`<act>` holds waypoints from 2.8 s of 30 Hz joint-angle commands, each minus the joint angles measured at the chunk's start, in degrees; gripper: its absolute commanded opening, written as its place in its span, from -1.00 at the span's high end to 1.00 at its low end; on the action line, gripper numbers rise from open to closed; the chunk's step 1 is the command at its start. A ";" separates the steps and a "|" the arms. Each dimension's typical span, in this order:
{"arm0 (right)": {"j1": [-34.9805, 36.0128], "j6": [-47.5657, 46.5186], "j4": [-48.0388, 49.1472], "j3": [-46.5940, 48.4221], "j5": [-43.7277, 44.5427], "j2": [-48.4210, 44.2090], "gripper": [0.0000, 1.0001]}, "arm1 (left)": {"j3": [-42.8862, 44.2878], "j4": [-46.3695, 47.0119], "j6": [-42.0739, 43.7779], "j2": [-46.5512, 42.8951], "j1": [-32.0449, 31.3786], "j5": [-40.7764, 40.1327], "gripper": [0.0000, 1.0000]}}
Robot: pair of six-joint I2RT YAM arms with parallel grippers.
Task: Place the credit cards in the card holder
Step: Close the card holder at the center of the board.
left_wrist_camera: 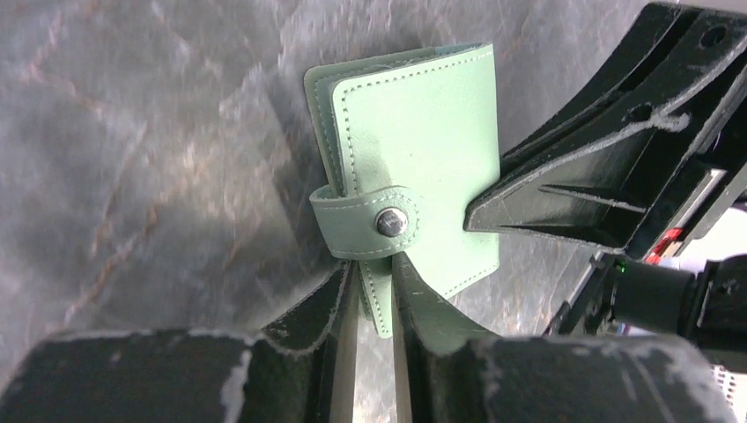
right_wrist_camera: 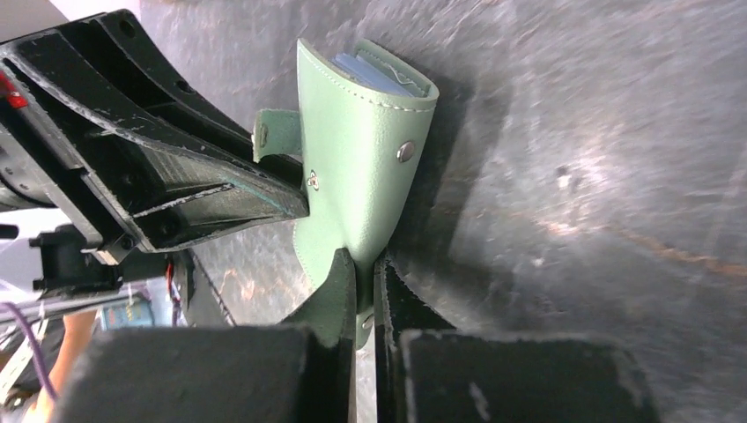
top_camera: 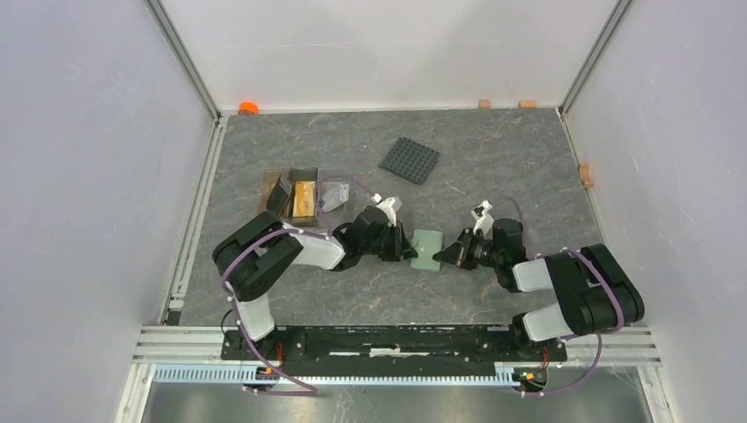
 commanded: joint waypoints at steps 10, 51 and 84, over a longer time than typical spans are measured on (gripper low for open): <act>3.34 -12.38 -25.37 -2.97 9.43 -12.46 1.00 | -3.58 -24.50 2.46 -18.90 -6.40 -7.49 -0.26; 9.15 -10.40 -29.06 -5.91 18.13 -22.50 1.00 | 22.37 -41.21 3.83 -2.36 -11.28 -28.61 0.61; 9.71 -10.97 -28.52 -5.78 17.75 -20.67 1.00 | 24.22 -43.40 4.99 -2.40 -11.25 -30.71 0.35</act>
